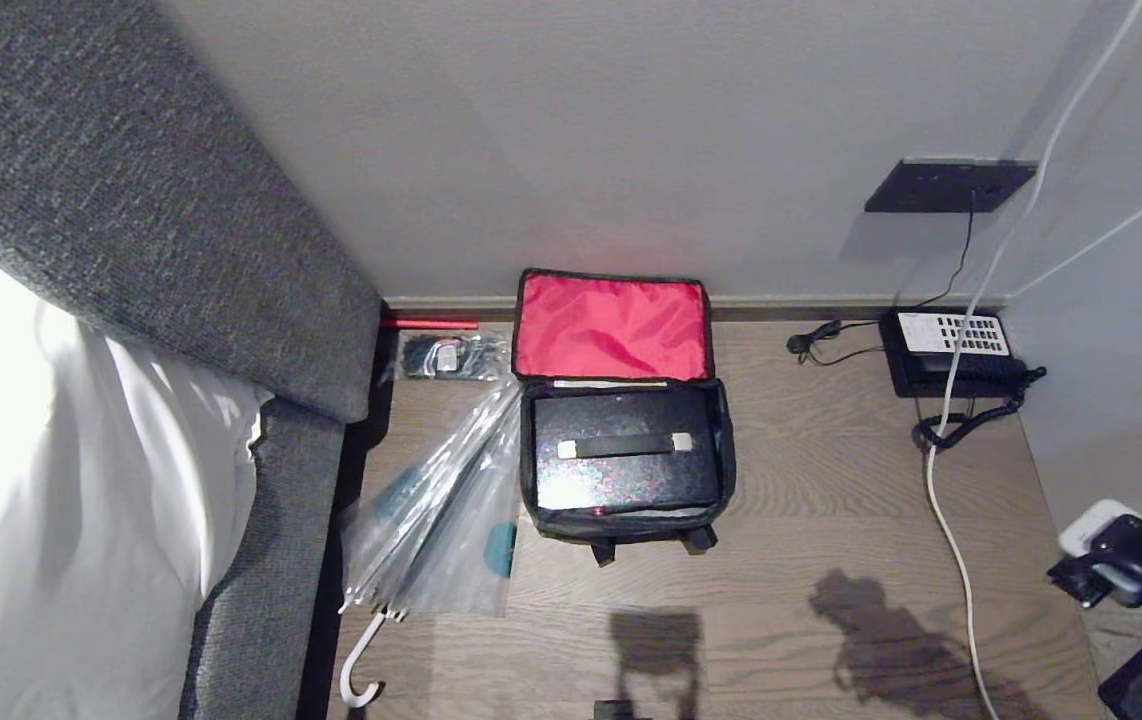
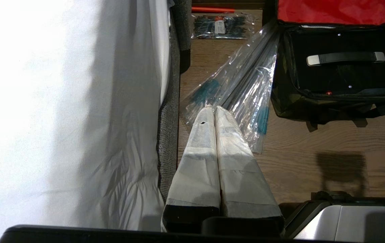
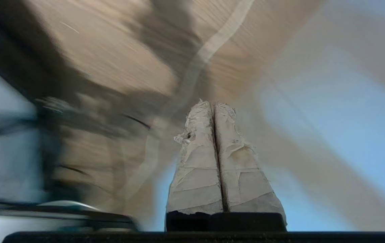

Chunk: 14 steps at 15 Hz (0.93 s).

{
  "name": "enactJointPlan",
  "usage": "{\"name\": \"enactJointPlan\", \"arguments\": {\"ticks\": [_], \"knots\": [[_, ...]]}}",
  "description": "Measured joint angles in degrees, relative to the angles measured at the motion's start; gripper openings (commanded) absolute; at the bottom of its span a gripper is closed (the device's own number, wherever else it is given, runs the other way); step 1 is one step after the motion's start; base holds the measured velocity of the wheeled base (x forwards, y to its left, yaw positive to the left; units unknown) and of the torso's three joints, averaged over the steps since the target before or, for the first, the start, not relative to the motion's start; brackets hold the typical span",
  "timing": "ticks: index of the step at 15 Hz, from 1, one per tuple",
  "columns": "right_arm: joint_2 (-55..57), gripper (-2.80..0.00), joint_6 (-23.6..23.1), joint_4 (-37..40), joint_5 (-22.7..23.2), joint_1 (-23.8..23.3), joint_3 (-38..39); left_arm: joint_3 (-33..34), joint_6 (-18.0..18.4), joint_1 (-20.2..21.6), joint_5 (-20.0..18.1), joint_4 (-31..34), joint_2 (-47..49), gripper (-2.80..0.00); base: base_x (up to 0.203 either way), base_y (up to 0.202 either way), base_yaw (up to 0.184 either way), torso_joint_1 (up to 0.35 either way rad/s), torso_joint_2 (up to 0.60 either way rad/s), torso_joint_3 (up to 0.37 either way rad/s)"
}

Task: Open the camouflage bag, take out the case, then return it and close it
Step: Grip the handle

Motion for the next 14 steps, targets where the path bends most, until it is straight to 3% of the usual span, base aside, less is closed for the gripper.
{"name": "enactJointPlan", "arguments": {"ticks": [3,5,7,12,14], "knots": [[8.28,-2.8,-2.28,-4.43,-9.7,0.42,0.63,0.0,0.01,0.0,-0.02,-0.01,0.0,-2.8,0.0,0.0,0.0,0.0,0.0,0.0],[14.34,-2.8,-2.75,-9.02,-13.25,3.33,-2.07,0.0,0.0,0.0,-0.02,-0.02,0.0,-2.8,0.0,0.0,0.0,0.0,0.0,0.0],[20.32,-2.8,-3.81,-11.82,-13.93,7.03,-8.73,0.0,0.01,0.0,-0.02,-0.02,0.0,-2.8,0.0,0.0,0.0,0.0,0.0,0.0],[35.96,-2.8,-14.9,-9.77,-14.31,13.0,-26.37,0.0,0.01,0.0,0.0,-0.02,0.0,-2.8,0.0,0.0,0.0,0.0,0.0,0.0],[42.9,-2.8,-13.91,-10.73,-14.12,15.07,-35.34,0.0,0.01,0.0,-0.02,-0.02,0.0,-2.8,0.0,0.0,0.0,0.0,0.0,0.0]]}}
